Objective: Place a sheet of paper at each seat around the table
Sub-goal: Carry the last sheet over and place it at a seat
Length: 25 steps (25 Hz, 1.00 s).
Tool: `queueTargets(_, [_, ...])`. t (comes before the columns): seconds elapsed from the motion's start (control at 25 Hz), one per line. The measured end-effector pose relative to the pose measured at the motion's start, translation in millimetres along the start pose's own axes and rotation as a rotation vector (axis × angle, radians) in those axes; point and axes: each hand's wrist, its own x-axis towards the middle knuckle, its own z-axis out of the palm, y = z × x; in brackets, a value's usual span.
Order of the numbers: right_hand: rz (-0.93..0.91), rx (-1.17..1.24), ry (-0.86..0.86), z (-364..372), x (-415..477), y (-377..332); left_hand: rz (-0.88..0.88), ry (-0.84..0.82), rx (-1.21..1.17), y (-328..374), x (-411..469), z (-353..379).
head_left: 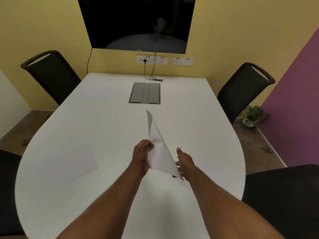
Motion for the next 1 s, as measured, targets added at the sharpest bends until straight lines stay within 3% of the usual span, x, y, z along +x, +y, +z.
queueTargets(0.12, [-0.027, 0.061, -0.12, -34, -20, -14, 0.028, -0.068, -0.014, 5, -23, 27])
queueTargets(0.52, [-0.419, 0.133, -0.113, -201, -69, -71, 0.21, -0.194, -0.01, -24, -94, 140])
queueTargets(1.0, [-0.602, -0.001, -0.006, -384, -56, -136, 0.322, -0.108, -0.005, -48, -107, 300])
